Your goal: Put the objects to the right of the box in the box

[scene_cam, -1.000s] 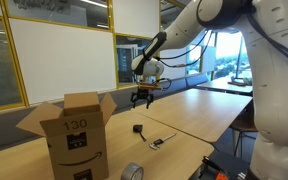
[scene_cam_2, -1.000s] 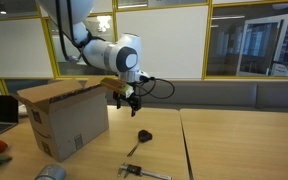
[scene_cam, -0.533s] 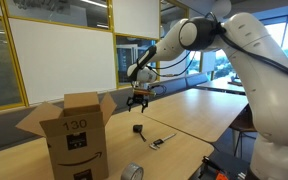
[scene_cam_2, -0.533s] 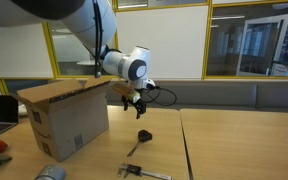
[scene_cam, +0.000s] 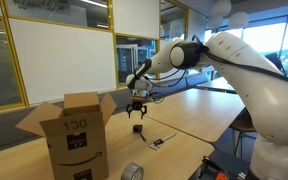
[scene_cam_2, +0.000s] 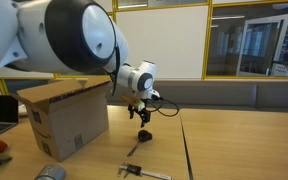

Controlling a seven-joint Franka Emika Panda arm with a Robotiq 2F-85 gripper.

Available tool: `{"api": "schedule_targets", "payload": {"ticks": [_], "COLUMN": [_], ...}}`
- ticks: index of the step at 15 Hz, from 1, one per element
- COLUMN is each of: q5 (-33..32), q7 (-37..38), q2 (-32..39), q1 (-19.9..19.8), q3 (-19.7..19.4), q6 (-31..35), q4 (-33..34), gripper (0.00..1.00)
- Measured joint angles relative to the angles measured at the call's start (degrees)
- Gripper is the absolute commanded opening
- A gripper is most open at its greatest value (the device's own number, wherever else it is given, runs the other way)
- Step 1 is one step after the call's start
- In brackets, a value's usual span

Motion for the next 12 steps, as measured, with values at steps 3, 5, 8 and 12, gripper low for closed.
{"api": "schedule_targets", "payload": {"ticks": [3, 5, 8, 12], "q5": [0.0, 0.0, 0.0, 0.0], "q7": [1.2, 1.7, 2.7, 5.0], "q2": [4.1, 6.6, 10.2, 14.3], "q1": [-0.6, -1.1, -1.7, -2.0], "q3": [-0.3, -0.4, -0.4, -0.4], "q6": [-2.7, -4.3, -6.5, -8.9], "q4": [4.9, 7.6, 11.8, 17.2], "gripper": [1.00, 1.00, 1.00, 1.00]}}
